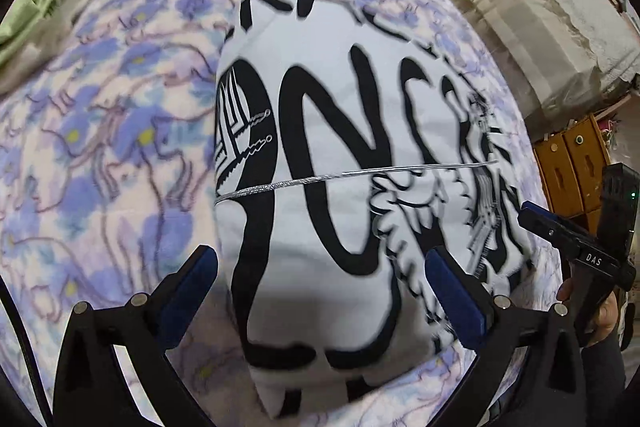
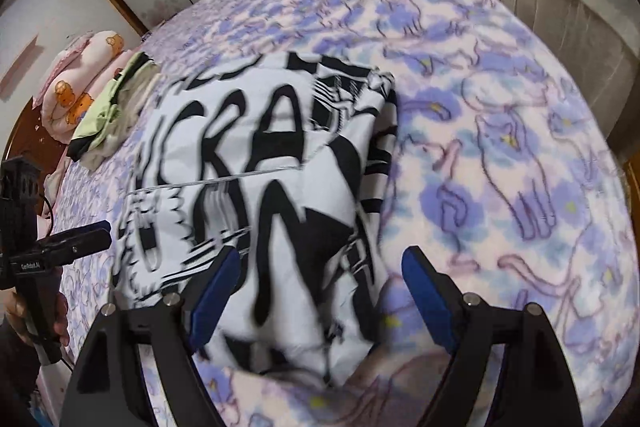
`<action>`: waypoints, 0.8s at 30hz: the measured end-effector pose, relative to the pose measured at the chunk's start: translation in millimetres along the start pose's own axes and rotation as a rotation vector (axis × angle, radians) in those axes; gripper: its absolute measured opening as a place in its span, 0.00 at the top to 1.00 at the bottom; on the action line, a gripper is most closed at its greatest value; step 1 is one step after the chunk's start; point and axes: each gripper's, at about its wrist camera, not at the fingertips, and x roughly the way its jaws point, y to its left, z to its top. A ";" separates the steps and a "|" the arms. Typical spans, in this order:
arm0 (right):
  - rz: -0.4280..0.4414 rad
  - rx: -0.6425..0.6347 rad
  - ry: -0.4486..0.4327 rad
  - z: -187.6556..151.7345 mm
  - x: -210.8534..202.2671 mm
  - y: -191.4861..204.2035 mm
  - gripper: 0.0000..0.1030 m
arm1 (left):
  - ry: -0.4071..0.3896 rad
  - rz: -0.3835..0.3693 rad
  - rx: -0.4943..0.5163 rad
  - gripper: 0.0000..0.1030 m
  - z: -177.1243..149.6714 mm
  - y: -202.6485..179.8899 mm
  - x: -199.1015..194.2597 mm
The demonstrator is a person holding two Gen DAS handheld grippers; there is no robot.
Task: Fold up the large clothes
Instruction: 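Grasp the folded jacket bundle with both tools and lift it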
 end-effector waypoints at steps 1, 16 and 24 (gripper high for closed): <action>0.008 0.002 0.013 1.0 6.6 -2.9 0.19 | 0.011 -0.006 -0.012 0.00 1.8 3.5 7.1; 0.354 0.081 0.128 24.2 80.2 -22.3 0.17 | 0.056 -0.154 -0.073 0.00 16.6 34.8 52.1; 0.269 0.051 0.137 23.2 87.9 -5.7 0.17 | 0.024 -0.116 -0.069 0.00 16.5 28.2 54.8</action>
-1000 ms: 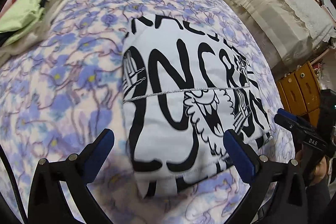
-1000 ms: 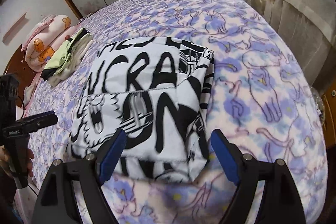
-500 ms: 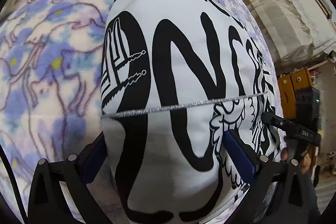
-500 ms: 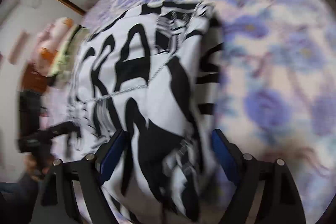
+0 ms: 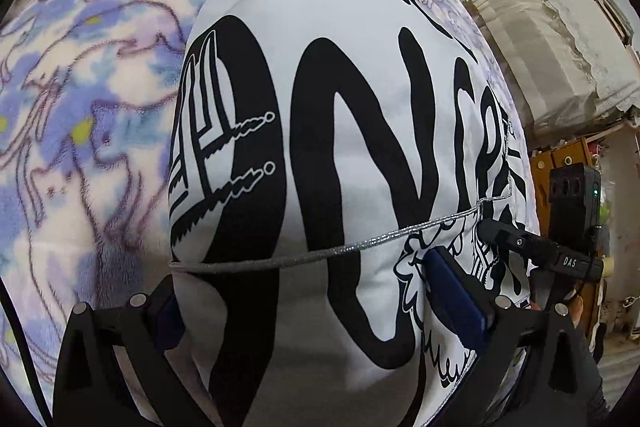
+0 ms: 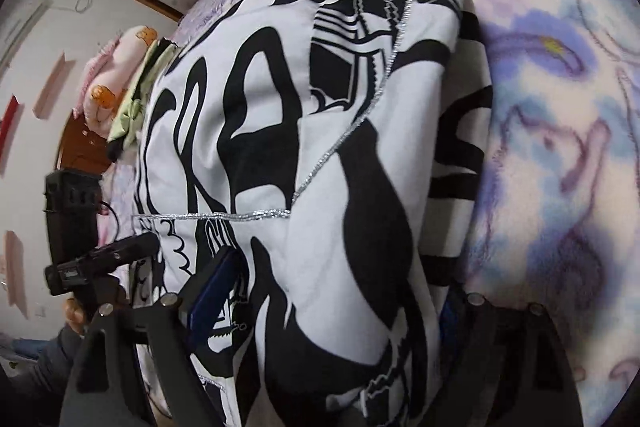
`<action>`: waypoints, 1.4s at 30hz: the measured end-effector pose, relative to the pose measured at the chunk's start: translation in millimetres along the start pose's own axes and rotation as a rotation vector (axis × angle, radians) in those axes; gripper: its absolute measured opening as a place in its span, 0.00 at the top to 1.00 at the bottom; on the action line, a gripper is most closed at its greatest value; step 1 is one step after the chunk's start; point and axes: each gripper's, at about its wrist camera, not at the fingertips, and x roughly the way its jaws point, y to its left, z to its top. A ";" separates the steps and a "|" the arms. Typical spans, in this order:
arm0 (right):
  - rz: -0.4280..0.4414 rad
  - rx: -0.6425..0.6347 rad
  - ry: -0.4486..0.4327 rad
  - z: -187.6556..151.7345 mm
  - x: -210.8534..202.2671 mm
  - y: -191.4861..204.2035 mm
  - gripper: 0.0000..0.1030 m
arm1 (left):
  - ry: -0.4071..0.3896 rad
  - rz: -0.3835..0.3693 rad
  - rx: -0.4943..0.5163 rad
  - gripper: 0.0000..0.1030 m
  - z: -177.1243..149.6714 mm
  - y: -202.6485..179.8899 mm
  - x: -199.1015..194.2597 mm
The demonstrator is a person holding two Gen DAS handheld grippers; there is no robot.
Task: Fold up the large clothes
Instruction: 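Grasp the folded jacket bundle with both tools and lift it, then carry the jacket bundle onto the clothes stack and release both tools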
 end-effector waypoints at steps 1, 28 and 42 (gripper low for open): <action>-0.012 -0.004 -0.009 0.2 -0.3 2.3 0.17 | -0.003 0.004 0.000 0.00 0.0 -1.7 1.0; -0.195 -0.198 -0.042 -101.3 -24.7 140.2 0.78 | -0.080 0.255 0.218 0.49 -102.0 -51.5 -117.6; -0.044 -0.344 0.081 -129.4 21.3 307.0 0.78 | -0.127 0.328 0.101 0.51 -139.0 61.9 -272.4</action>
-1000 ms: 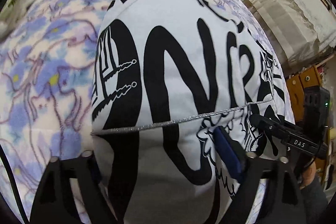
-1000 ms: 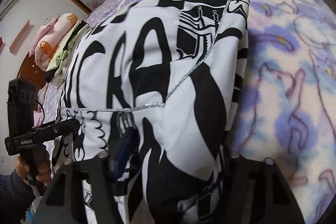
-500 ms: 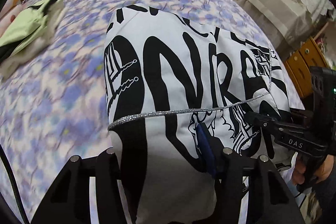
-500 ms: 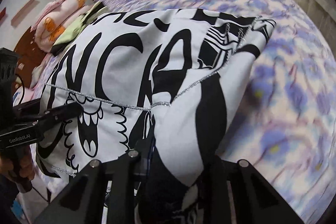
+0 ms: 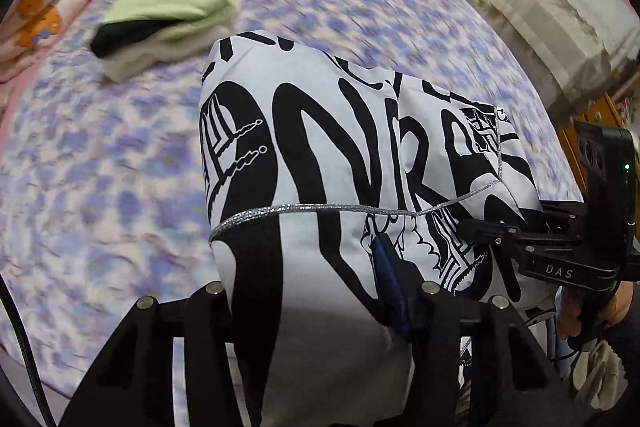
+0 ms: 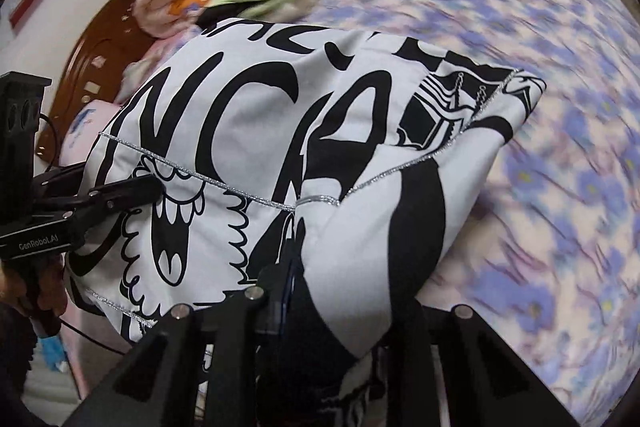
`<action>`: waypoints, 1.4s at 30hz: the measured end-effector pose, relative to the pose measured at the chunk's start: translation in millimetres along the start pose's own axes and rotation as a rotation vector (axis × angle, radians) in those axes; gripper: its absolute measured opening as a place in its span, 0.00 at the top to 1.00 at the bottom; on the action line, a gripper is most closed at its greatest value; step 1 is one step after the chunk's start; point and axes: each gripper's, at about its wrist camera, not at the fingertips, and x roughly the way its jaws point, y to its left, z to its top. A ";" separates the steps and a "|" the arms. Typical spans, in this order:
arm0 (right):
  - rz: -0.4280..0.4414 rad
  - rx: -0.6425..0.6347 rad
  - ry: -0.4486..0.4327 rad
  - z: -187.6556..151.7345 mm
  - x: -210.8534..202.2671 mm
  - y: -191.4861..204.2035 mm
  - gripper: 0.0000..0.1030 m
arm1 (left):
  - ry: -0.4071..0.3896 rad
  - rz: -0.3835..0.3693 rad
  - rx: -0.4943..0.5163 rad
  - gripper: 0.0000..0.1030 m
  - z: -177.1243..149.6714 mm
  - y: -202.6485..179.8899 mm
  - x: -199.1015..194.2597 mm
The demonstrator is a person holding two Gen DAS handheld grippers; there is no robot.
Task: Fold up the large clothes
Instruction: 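Carry the jacket bundle onto the clothes stack and release both tools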
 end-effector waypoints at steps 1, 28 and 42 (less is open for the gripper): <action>0.006 -0.015 -0.010 14.5 0.2 9.0 0.78 | -0.012 0.008 -0.005 0.51 7.1 10.7 -5.2; 0.060 0.161 -0.223 441.9 224.1 18.7 0.67 | -0.144 0.236 -0.154 0.29 396.0 352.3 148.1; -0.169 -0.112 -0.303 425.2 171.2 38.6 0.43 | -0.318 0.352 -0.212 0.14 348.9 365.8 92.7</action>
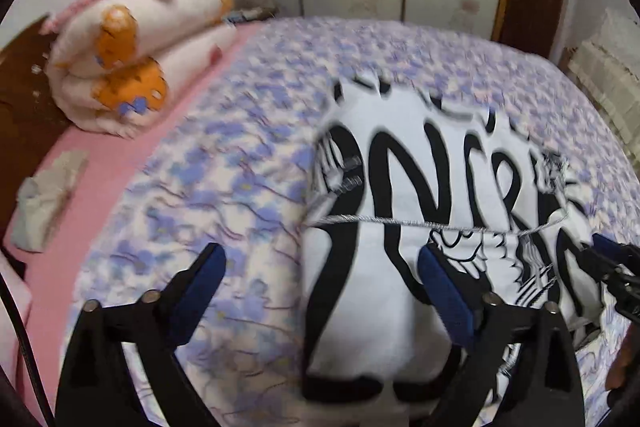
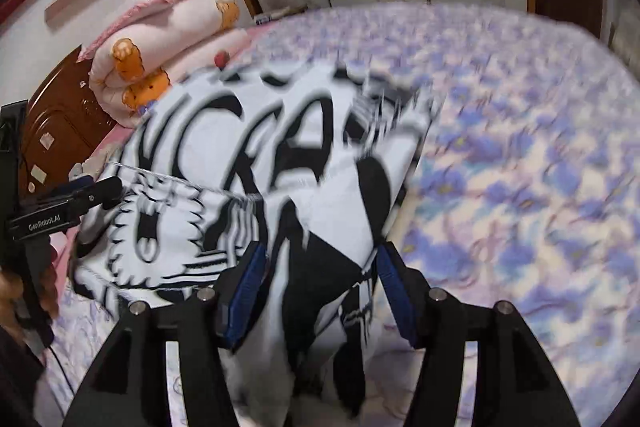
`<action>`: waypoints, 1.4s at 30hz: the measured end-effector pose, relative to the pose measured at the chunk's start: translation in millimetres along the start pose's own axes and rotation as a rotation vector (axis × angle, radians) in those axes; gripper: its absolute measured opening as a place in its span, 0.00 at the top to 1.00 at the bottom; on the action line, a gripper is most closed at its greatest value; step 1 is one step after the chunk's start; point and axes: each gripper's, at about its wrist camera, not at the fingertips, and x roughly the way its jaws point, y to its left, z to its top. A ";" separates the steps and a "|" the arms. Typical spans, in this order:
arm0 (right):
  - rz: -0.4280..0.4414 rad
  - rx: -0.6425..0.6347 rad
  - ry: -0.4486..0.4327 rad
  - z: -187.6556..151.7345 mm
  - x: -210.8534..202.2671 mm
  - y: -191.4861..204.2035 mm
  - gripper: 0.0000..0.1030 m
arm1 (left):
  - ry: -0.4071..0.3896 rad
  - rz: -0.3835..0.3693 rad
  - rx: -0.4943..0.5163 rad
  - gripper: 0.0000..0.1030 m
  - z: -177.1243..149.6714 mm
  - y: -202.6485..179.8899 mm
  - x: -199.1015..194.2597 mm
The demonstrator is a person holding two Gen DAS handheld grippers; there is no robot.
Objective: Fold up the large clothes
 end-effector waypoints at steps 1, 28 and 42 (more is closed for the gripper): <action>0.002 -0.007 -0.028 1.1 -11.4 1.8 0.43 | -0.026 -0.004 -0.004 0.25 -0.1 1.6 -13.6; -0.055 0.095 0.143 -50.8 -64.6 15.2 0.84 | 0.119 0.033 -0.060 0.20 -59.7 -30.1 -78.5; -0.007 -0.003 0.032 -93.9 -295.0 54.1 0.69 | 0.053 -0.101 -0.025 0.20 -112.9 -96.3 -297.1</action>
